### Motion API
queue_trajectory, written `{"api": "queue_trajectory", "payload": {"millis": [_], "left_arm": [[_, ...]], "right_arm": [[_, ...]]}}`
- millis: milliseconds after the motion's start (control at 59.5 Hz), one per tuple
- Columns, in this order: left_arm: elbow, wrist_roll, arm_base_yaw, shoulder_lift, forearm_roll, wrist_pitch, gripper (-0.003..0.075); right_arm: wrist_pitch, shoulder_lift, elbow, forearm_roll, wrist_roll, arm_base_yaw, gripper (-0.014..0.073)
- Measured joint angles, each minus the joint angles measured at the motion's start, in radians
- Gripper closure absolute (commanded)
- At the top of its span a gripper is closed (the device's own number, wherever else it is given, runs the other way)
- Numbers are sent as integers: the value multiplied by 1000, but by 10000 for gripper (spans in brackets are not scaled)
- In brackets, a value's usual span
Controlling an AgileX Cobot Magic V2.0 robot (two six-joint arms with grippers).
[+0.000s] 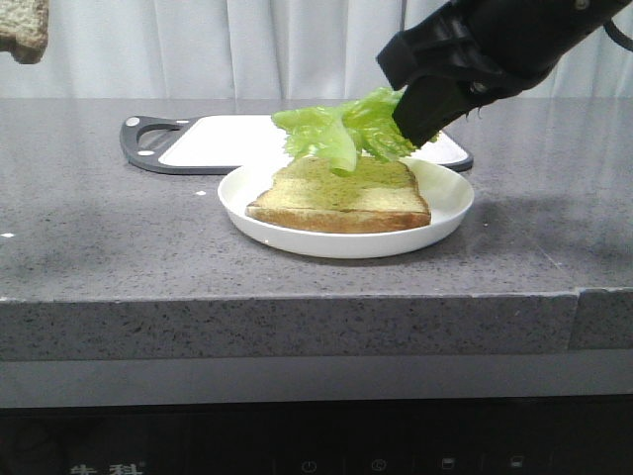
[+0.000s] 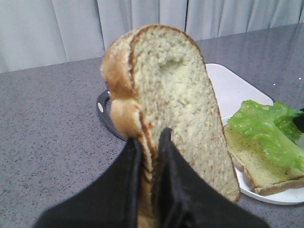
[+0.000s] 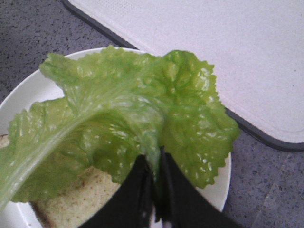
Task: Left arm grabs bread, right arm adds lettuce
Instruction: 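Carry the lettuce with the right gripper onto the bottom bread slice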
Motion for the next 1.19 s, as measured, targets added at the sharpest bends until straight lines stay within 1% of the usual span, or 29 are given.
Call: {"api": "queue_trajectory", "payload": {"millis": [218, 437, 504, 588, 756, 806, 890, 1142, 1192], "left_arm": [[0, 0, 0, 0, 0, 0, 741], [0, 0, 0, 0, 0, 0, 741], [0, 0, 0, 0, 0, 0, 741], [0, 0, 0, 0, 0, 0, 741], [0, 0, 0, 0, 0, 0, 741], [0, 0, 0, 0, 0, 0, 741], [0, 0, 0, 0, 0, 0, 741], [0, 0, 0, 0, 0, 0, 741], [0, 0, 0, 0, 0, 0, 741]], "right_arm": [[-38, 15, 5, 44, 0, 0, 655], [-35, 60, 6, 69, 0, 0, 653], [-34, 74, 6, 74, 0, 0, 640], [-34, 82, 6, 77, 0, 0, 581], [-34, 82, 6, 78, 0, 0, 372], [-33, 82, 6, 80, 0, 0, 321], [-33, 82, 6, 89, 0, 0, 261], [-54, 53, 6, 98, 0, 0, 169], [-57, 34, 6, 97, 0, 0, 139]]}}
